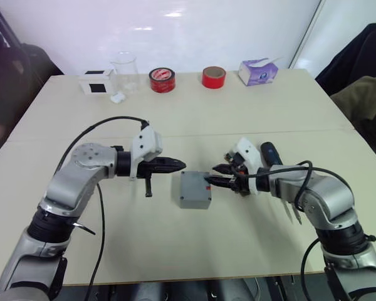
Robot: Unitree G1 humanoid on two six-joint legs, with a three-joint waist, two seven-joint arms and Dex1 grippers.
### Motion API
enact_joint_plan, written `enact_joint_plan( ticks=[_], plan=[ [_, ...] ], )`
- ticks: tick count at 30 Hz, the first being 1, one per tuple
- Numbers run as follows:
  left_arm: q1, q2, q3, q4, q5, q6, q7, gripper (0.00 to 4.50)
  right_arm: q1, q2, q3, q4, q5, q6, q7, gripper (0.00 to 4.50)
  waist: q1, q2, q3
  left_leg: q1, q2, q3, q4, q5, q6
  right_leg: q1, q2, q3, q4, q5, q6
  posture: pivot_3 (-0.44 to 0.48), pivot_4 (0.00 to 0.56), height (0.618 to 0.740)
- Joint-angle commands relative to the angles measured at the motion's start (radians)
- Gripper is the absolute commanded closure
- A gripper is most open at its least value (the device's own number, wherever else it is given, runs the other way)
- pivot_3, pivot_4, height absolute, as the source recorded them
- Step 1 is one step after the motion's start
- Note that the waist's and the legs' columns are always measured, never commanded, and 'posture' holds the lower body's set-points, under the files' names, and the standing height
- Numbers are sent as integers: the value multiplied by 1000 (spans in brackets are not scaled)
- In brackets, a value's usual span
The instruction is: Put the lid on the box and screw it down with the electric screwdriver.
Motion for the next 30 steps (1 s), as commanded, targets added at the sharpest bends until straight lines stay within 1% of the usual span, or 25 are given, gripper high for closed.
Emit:
enact_joint_plan(
  ticks=[1, 2, 3, 6, 9, 11, 14, 16, 18, 20, 25, 28, 30],
  plan=[
    [-6, 11, 17, -41, -21, -1, -8, 4500, -18, -32, -55, -56, 26, 9, 10, 324, 0, 0, 0, 0, 0, 0, 0, 0, 0, 0, 0, 0, 0, 0, 0, 0, 150, 740],
    [-6, 10, 16, -45, -23, 1, -7, 4500, -19, -41, -67, -63, 33, 13, 13, 85, 0, 0, 0, 0, 0, 0, 0, 0, 0, 0, 0, 0, 0, 0, 0, 0, 150, 740],
    [-6, 16, 21, -48, -31, 1, -17, 4500, -33, -55, -95, -66, 45, 32, 11, 24, 1, 0, 0, 0, 0, 0, 0, 0, 0, 0, 0, 0, 0, 0, 0, 0, 150, 740],
    [-10, 27, 30, -58, -53, 3, -42, 4500, -71, -129, -165, -61, 73, 107, 11, 24, 1, 0, 0, 0, 0, 0, 0, 0, 0, 0, 0, 0, 0, 0, 0, 0, 150, 740],
    [-17, 27, 27, -74, -76, 5, -60, 4500, -84, -250, -194, -37, 65, 164, 32, 24, 2, 0, 0, 0, 0, 0, 0, 0, 0, 0, 0, 0, 0, 0, 0, 0, 150, 740],
    [-20, 27, 20, -81, -80, -2, -71, 4500, -85, -346, -176, -24, 57, 202, 63, 24, 3, 0, 0, 0, 0, 0, 0, 0, 0, 0, 0, 0, -1, 0, 0, 0, 150, 740],
    [-29, 26, 16, -79, -77, -13, -82, 4500, -129, -429, -138, 32, 47, 278, 69, 24, 0, 0, 0, 0, 0, 0, 0, 0, 0, 0, 0, 0, -1, 0, 0, 0, 150, 740],
    [-35, 19, 20, -70, -85, -19, -91, 4500, -192, -476, -55, 102, 26, 328, 88, 24, -4, 0, 0, 1, 0, 1, 0, 0, 0, 0, 0, 1, -1, 0, 0, 0, 150, 740],
    [-37, 7, 11, -80, -84, -17, -80, 4500, -214, -522, 20, 144, -7, 324, 109, 24, -4, 0, 0, 1, 1, 1, 0, 0, 0, 0, 1, 1, 0, 0, 0, 0, 150, 740],
    [-38, -8, 5, -90, -86, -13, -68, 4500, -245, -522, 83, 205, -38, 336, 105, 24, -2, 0, 0, 1, 1, 1, 0, 0, 0, 0, 1, 1, -1, 0, 0, 0, 150, 740],
    [-28, -34, 3, -88, -76, -27, -48, 4500, -398, -424, 168, 435, -78, 488, 68, 24, -4, 0, 0, 1, 1, 2, 0, 0, 0, 0, 1, 2, -1, 0, 0, 0, 150, 740],
    [-24, -50, -9, -111, -72, -15, -24, 4500, -431, -425, 206, 498, -87, 491, 87, 24, 2, 0, 0, 0, 1, 2, 0, 0, 0, -1, 1, 2, 0, 0, 0, 0, 150, 740],
    [-10, -54, -1, -118, -74, -18, -9, 4500, -478, -395, 252, 568, -84, 523, 93, 24, 3, 0, 0, -1, 1, 1, 0, 0, 0, -1, 1, 1, -1, 0, 0, 0, 150, 740]
  ],
)
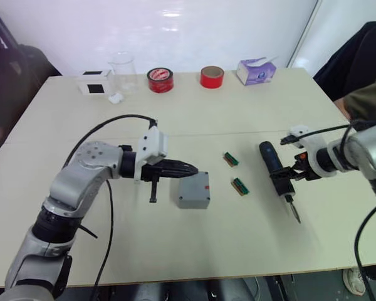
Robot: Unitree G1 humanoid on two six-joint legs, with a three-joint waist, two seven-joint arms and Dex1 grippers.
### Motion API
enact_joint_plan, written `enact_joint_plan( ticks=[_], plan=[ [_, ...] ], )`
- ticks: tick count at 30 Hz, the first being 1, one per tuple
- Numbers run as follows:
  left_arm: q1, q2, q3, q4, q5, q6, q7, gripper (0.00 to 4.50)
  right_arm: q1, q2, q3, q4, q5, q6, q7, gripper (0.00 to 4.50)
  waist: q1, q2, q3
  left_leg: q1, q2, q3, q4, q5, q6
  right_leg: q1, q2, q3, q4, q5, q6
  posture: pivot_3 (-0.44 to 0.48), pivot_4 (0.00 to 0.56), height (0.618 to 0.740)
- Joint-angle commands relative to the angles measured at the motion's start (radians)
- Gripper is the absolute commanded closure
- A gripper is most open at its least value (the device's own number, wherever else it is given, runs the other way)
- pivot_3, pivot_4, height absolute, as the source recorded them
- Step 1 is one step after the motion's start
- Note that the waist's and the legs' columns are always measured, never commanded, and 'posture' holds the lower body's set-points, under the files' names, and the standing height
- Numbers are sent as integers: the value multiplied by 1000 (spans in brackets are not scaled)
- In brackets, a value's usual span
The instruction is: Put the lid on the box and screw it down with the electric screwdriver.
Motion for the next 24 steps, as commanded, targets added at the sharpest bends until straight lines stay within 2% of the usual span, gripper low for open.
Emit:
enact_joint_plan(
  ticks=[1, 9, 10, 11, 16, 17, 18, 24],
  plan=[
    [12, -10, 9, -47, -6, -14, 29, 4500, -79, 22, 63, 87, -7, 40, 20, 24, -1, 0, 0, 0, 0, 0, 0, 0, 0, 0, 0, 0, 0, 0, 0, 0, 150, 740],
    [27, -10, 10, -71, -6, -12, 59, 4500, -112, 41, 208, 117, -15, 31, 69, 24, -2, 0, 0, 0, 0, 0, 0, 0, 0, 0, -1, 0, 0, 0, 0, 0, 150, 740],
    [30, -7, 14, -75, -6, -11, 63, 4500, -109, 54, 217, 125, -23, 23, 66, 479, -2, 0, 0, 0, 0, 0, 0, 0, 0, 0, -1, 0, 0, 0, 0, 0, 150, 740],
    [33, -3, 20, -78, -6, -9, 69, 4500, -107, 66, 224, 133, -29, 16, 63, 684, -2, 0, 0, 0, -1, 0, 0, 0, 0, 0, -1, 0, 0, 0, 0, 0, 150, 740],
    [43, 3, 29, -89, -7, 0, 96, 4500, -116, 95, 229, 156, -56, -3, 70, 2362, -7, 0, 0, 0, 0, 1, 0, 0, 0, 0, -1, 0, 0, 0, 0, 0, 150, 740],
    [45, 5, 30, -91, -6, 0, 100, 4500, -120, 100, 227, 162, -62, -8, 70, 2550, -8, -1, 0, 1, 0, 0, 0, 0, 0, 0, 0, 0, 0, 0, 0, 0, 150, 740],
    [48, 8, 29, -93, -3, -1, 103, 4500, -123, 104, 223, 167, -67, -10, 70, 2674, -9, -1, -1, 1, 0, 0, 0, 0, 0, 0, 0, 0, 0, 0, 0, 0, 150, 740],
    [56, 32, 44, -88, -9, 1, 109, 4500, -152, 83, 179, 148, -98, -51, 73, 2674, -9, -1, -1, 1, 0, 1, 0, 0, 0, 0, 0, 0, 1, 0, 0, 0, 150, 740]
  ],
)
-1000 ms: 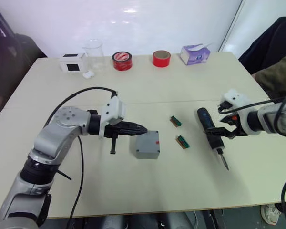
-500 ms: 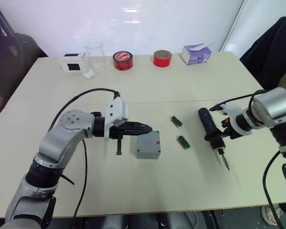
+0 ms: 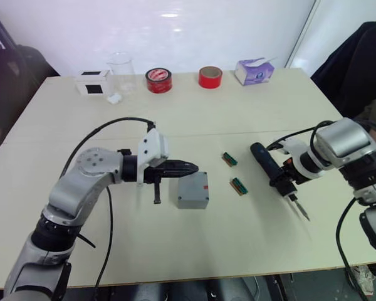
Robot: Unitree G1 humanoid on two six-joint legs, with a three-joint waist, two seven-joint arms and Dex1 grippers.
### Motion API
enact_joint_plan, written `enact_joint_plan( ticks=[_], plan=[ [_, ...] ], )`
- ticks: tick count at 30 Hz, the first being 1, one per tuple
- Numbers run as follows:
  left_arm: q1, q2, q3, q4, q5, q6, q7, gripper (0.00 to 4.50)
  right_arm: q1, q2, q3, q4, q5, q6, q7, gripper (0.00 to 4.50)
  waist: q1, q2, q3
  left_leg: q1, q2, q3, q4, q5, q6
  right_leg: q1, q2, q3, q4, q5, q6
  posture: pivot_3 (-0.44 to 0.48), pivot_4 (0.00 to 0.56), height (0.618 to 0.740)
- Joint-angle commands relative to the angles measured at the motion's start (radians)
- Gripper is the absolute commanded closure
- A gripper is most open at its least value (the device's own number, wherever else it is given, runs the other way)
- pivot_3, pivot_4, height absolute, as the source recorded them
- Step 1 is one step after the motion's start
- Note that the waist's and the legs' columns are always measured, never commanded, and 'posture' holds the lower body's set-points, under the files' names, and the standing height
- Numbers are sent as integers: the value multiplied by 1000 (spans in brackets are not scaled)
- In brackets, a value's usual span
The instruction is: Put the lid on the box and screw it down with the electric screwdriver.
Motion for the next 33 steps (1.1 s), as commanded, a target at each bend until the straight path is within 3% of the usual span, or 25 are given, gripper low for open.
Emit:
enact_joint_plan(
  ticks=[1, 4, 7, 13, 18, 26, 33],
  plan=[
    [2, 25, 36, -29, -7, -5, 3, 4500, -35, -38, -51, -65, -38, -102, 3, 2674, 0, 0, 0, 0, 0, 0, 0, 0, 0, 0, 0, 0, 0, 0, 0, 0, 150, 740],
    [10, 54, 29, -11, 10, -18, -14, 4500, -38, -77, -126, -182, -7, -146, 36, 2674, 3, 3, 2, -2, 0, 1, 0, 0, 0, -3, 0, 0, 1, 0, 0, 0, 150, 740],
    [13, 63, 26, 10, 3, -19, -29, 4500, -17, -40, -313, -300, 84, -111, 48, 2674, 4, 3, 2, -3, 0, 1, -1, 0, 0, -5, 0, 0, 1, 0, 0, 0, 150, 740],
    [6, 71, 2, 95, 28, -45, -81, 4500, 170, 225, -700, -684, 210, -370, -61, 2674, 6, 2, 1, -3, 1, 0, -1, 0, 0, -4, 1, 0, 1, 0, 0, 0, 150, 740],
    [12, 69, -23, 123, 46, -58, -117, 4500, 333, 380, -694, -831, 132, -622, -194, 2674, 14, 1, 1, -3, -1, -1, 1, 0, 0, -2, -2, -1, 1, 0, 0, 0, 150, 740],
    [24, 41, -57, 135, 52, -45, -125, 4500, 469, 589, -680, -872, 168, -878, -263, 2674, 6, 1, 1, -3, -1, 0, 0, 0, 0, -2, -1, 0, -1, 1, 3, 0, 150, 740],
    [28, 5, -92, 209, 95, -65, -121, 4500, 557, 609, -615, -900, 158, -969, -245, 2674, 7, 1, 1, -2, -1, 0, 0, 1, -2, -2, 0, 0, 1, 1, 2, 0, 150, 740]
  ],
)
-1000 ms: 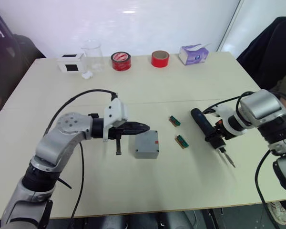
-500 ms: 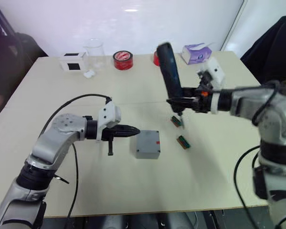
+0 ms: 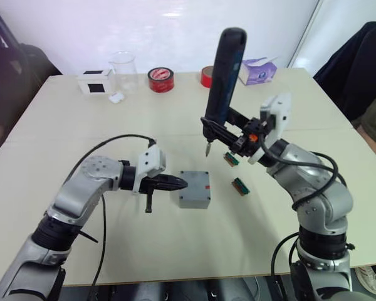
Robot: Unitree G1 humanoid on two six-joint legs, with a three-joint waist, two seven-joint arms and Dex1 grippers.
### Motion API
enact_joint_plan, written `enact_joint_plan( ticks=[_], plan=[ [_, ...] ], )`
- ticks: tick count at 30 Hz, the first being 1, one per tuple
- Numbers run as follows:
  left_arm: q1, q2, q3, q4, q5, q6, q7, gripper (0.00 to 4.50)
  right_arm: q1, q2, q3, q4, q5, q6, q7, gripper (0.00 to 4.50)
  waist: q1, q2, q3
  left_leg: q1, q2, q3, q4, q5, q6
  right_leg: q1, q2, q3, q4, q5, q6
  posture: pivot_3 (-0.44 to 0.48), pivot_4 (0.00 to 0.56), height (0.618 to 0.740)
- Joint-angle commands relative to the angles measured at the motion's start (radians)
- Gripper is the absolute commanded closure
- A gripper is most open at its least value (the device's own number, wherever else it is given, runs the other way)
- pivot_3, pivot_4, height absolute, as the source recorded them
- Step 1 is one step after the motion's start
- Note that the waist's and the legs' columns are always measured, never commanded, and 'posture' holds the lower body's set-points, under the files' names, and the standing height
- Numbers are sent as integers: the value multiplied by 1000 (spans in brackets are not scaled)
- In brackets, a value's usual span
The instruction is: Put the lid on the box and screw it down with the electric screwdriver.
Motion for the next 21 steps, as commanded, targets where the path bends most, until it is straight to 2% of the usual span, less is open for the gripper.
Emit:
enact_joint_plan(
  ticks=[1, 21],
  plan=[
    [0, -13, -5, 13, 13, -15, 3, 4500, 15, 0, 22, -69, 9, -58, 4, 2674, 0, 0, 0, 0, 0, 0, 0, 0, 0, 0, 0, 0, 0, 0, 0, 0, 150, 740],
    [10, -19, -17, 8, 48, -16, 13, 4500, 170, -8, 117, -29, -95, -216, -13, 2674, 0, 0, 0, 0, 0, 0, 0, 0, 0, 1, 0, 0, 0, 0, 0, 0, 150, 740]
  ],
)
